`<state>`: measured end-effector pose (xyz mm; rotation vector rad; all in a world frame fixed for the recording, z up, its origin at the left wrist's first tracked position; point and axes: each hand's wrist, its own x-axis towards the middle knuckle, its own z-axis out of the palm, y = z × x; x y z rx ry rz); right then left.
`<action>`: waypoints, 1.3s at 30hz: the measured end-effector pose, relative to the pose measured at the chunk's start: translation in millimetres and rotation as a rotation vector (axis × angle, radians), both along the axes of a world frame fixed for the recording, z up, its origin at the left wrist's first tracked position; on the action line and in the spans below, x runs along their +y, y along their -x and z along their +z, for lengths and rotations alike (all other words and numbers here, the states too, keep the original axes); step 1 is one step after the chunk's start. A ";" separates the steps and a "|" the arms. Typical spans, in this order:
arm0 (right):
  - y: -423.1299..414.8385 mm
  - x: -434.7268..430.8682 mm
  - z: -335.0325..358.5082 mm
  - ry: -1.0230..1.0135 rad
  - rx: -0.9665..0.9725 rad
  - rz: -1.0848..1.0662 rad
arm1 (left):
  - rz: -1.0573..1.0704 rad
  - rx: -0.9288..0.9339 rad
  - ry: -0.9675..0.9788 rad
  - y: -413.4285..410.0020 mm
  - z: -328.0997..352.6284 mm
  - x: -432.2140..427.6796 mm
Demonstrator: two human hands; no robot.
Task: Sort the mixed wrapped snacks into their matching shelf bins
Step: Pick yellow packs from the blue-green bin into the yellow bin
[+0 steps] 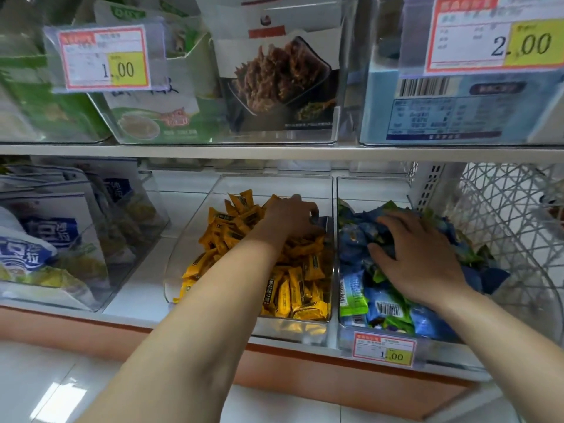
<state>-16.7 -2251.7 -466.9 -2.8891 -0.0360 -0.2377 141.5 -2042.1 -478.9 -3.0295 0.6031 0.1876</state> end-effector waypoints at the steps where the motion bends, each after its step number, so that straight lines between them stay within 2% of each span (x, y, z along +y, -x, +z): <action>1: 0.0 -0.5 0.1 -0.003 0.001 0.000 | -0.006 -0.005 0.011 0.3 1.0 -0.4; 4: 1.2 0.1 0.7 -0.009 0.001 -0.003 | -0.026 0.015 0.043 2.6 -2.0 0.8; 8: 1.6 1.0 1.7 -0.015 -0.006 0.003 | -0.033 0.159 0.203 4.7 -5.8 -0.5; 12: 3.0 -0.3 2.2 -0.031 0.000 0.011 | -0.117 0.156 0.081 2.0 -3.7 -5.9; 14: 3.0 -1.0 2.0 -0.040 -0.003 0.015 | -0.117 0.156 0.127 0.4 -4.6 -4.0; 17: 2.3 -0.7 2.2 -0.031 -0.003 0.008 | -0.082 0.086 0.324 4.4 -5.0 5.3; 21: 1.9 2.7 7.5 0.010 0.007 -0.006 | 0.072 -0.040 0.764 21.8 18.1 22.4; 23: 4.7 8.7 15.1 0.052 -0.059 -0.023 | 0.083 -0.057 0.926 35.7 36.6 31.8; 24: 6.9 13.6 20.1 0.028 -0.124 -0.017 | 0.078 -0.042 0.995 45.6 45.6 35.5; 26: 12.8 27.8 31.8 -0.143 -0.248 0.054 | 0.079 0.026 1.079 69.2 60.2 38.4; 28: 19.7 45.9 41.2 -0.372 -0.261 0.173 | 0.117 0.102 1.121 93.6 68.7 35.8; 30: 28.3 63.3 44.6 -0.519 -0.216 0.292 | 0.117 0.200 1.216 114.7 73.2 30.4; 32: 31.3 73.2 41.8 -0.593 -0.204 0.338 | 0.094 0.301 1.316 129.9 75.6 26.2; 35: 34.9 72.6 41.9 -0.628 -0.262 0.303 | 0.095 0.418 1.413 146.3 79.2 24.2; 37: 37.3 68.1 43.6 -0.676 -0.246 0.270 | 0.068 0.539 1.526 151.7 78.3 24.3; 39: 40.3 62.8 44.1 -0.760 -0.226 0.233 | 0.046 0.579 1.587 155.7 76.7 24.6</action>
